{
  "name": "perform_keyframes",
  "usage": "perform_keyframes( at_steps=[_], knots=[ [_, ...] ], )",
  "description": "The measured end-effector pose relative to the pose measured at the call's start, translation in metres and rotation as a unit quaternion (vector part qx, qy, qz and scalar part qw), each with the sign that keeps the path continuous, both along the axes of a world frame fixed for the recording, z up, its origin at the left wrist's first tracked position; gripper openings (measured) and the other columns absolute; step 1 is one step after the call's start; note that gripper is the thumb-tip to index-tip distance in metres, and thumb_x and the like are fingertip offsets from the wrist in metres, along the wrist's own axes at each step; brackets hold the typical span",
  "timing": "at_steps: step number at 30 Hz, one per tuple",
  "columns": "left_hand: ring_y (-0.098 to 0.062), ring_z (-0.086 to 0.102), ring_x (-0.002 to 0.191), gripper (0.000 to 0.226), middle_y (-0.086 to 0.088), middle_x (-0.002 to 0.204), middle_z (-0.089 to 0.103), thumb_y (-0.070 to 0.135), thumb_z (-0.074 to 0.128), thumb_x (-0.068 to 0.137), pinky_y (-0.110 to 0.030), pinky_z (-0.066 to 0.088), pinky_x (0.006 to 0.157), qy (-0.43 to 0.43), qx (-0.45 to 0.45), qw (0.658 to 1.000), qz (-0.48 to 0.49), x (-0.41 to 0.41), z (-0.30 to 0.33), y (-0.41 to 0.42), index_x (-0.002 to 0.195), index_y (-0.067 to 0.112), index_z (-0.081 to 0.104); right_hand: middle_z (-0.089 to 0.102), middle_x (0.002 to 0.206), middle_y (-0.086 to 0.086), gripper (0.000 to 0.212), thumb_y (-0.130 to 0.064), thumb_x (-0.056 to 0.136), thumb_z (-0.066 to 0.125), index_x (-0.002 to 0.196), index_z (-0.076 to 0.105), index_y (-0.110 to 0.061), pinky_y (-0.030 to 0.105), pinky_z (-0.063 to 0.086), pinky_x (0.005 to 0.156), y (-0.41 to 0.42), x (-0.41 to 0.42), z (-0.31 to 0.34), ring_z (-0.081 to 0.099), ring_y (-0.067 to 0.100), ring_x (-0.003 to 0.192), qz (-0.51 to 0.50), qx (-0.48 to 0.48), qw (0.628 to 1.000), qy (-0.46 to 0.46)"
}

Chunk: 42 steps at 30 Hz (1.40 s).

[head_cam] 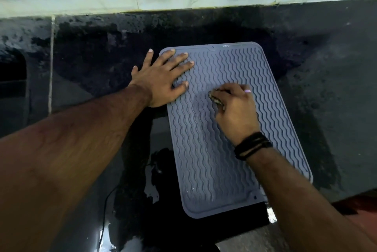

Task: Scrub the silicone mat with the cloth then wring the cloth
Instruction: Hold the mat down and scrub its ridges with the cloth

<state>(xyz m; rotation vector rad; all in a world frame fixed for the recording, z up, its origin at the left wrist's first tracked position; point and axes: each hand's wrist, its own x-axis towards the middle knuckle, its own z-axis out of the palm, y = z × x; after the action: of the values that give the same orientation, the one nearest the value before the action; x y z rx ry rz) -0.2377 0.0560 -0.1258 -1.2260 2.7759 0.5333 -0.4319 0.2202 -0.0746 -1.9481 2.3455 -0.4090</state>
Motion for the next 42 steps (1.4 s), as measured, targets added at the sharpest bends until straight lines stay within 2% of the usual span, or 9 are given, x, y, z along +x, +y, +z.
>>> perform_keyframes(
  at_steps=[6,14,19,26,30,33,42],
  knots=[
    [-0.011,-0.011,0.167,0.076,0.030,0.177,-0.008,0.088,0.008,0.092,-0.085,0.009,0.120,0.000,-0.006,1.000,-0.006,-0.001,0.001,0.001,0.163,0.064,-0.001,0.062,0.120,0.005,0.035,-0.008,0.082,0.057,0.114,0.070,-0.016,0.043,0.047,0.091,-0.029,0.004,0.001,0.047,0.032,0.112,-0.027,0.000,1.000,-0.011],
    [-0.010,-0.010,0.167,0.074,0.030,0.177,-0.007,0.087,0.009,0.093,-0.086,0.010,0.120,0.003,-0.008,1.000,-0.008,0.000,0.000,0.000,0.163,0.064,-0.001,0.065,0.114,0.007,0.033,-0.008,0.076,0.064,0.106,0.073,-0.015,0.040,0.047,0.090,0.006,-0.001,0.003,0.053,0.034,0.107,0.000,0.007,1.000,-0.008],
    [-0.013,-0.009,0.167,0.075,0.031,0.177,-0.007,0.089,0.009,0.092,-0.087,0.011,0.118,0.001,-0.006,1.000,-0.005,0.000,0.000,0.000,0.162,0.066,-0.001,0.062,0.119,0.007,0.035,-0.008,0.082,0.059,0.114,0.070,-0.016,0.040,0.046,0.091,-0.023,0.002,0.007,0.049,0.034,0.110,-0.019,0.010,1.000,0.001],
    [-0.008,-0.009,0.166,0.075,0.032,0.177,-0.006,0.087,0.011,0.093,-0.086,0.008,0.120,0.002,-0.005,1.000,-0.010,0.000,0.002,0.001,0.164,0.063,0.000,0.064,0.116,0.007,0.037,-0.006,0.076,0.062,0.110,0.072,-0.014,0.041,0.048,0.090,0.034,0.002,0.006,0.050,0.034,0.109,0.000,0.016,1.000,-0.015],
    [-0.008,-0.008,0.166,0.075,0.032,0.177,-0.006,0.087,0.010,0.092,-0.086,0.008,0.120,0.000,-0.005,1.000,-0.009,0.000,0.003,0.002,0.163,0.063,0.000,0.064,0.116,0.008,0.035,-0.010,0.080,0.054,0.110,0.072,-0.013,0.042,0.049,0.090,0.015,0.003,0.006,0.049,0.036,0.110,-0.007,0.006,1.000,-0.018],
    [-0.009,-0.008,0.166,0.075,0.030,0.178,-0.005,0.086,0.010,0.093,-0.086,0.009,0.120,-0.003,-0.009,1.000,-0.010,0.000,0.004,0.002,0.164,0.062,0.001,0.063,0.119,0.007,0.035,-0.006,0.081,0.059,0.113,0.071,-0.013,0.043,0.047,0.092,-0.002,0.005,0.007,0.047,0.035,0.112,-0.021,0.010,0.999,-0.023],
    [-0.009,-0.009,0.166,0.077,0.030,0.178,-0.006,0.086,0.009,0.093,-0.085,0.008,0.121,-0.006,-0.005,1.000,-0.013,0.000,0.006,0.002,0.165,0.061,0.000,0.064,0.116,0.007,0.037,-0.008,0.076,0.059,0.110,0.072,-0.014,0.040,0.049,0.089,0.040,0.003,0.004,0.051,0.035,0.109,-0.001,0.003,1.000,-0.013]
  ],
)
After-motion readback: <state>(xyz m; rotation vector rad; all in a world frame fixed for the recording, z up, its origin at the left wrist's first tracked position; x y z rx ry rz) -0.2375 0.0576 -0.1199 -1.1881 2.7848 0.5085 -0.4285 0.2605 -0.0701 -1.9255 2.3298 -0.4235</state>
